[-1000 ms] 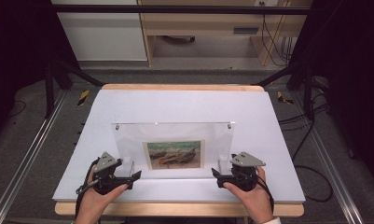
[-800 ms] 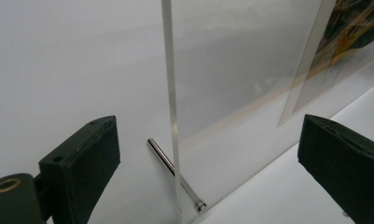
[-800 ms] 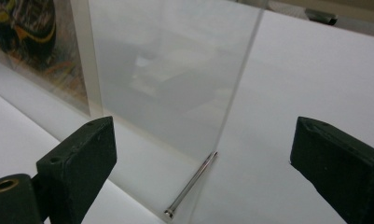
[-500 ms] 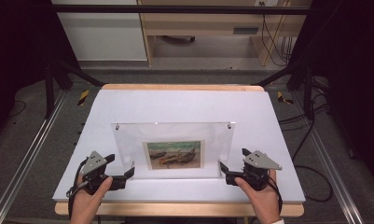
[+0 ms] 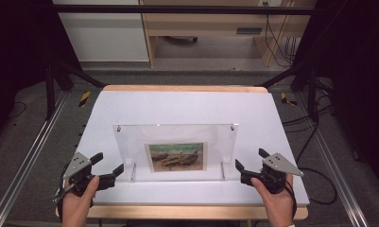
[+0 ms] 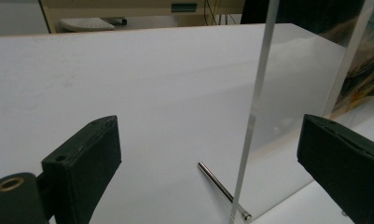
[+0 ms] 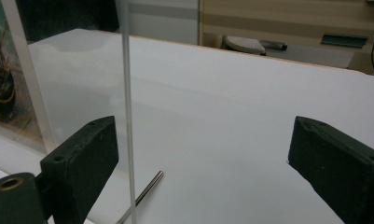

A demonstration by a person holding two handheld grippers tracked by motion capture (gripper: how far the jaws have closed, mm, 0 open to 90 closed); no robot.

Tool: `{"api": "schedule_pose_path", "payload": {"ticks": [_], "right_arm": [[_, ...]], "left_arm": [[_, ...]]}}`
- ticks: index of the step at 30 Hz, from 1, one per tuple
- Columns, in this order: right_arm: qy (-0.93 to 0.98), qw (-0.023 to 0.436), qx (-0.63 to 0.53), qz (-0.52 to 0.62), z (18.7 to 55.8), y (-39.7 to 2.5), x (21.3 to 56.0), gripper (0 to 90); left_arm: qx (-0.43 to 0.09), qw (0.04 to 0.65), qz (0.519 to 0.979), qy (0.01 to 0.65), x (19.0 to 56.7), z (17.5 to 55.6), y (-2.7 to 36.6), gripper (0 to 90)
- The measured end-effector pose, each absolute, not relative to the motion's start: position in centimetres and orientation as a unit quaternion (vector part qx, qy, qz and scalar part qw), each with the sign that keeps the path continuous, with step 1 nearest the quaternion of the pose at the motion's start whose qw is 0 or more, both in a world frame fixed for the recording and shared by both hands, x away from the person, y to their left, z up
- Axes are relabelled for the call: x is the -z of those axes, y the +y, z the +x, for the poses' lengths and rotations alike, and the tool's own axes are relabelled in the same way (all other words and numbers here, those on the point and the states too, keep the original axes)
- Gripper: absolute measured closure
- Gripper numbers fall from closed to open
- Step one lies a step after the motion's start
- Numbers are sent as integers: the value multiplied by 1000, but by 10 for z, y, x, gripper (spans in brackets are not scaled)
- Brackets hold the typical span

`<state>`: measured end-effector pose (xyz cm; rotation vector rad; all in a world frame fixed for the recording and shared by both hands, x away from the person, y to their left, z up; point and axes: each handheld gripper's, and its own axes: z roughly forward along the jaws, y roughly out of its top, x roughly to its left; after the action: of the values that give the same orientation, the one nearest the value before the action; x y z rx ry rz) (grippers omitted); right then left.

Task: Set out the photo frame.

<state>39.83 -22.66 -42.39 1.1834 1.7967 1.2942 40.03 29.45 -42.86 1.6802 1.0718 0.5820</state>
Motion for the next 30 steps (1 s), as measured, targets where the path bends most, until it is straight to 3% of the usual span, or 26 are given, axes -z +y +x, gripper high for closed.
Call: {"api": "schedule_pose_path", "payload": {"ticks": [30], "right_arm": [[667, 324, -459, 490, 392, -270, 431, 86]], "left_arm": [[-278, 476, 675, 490, 433, 408, 340, 62]]}}
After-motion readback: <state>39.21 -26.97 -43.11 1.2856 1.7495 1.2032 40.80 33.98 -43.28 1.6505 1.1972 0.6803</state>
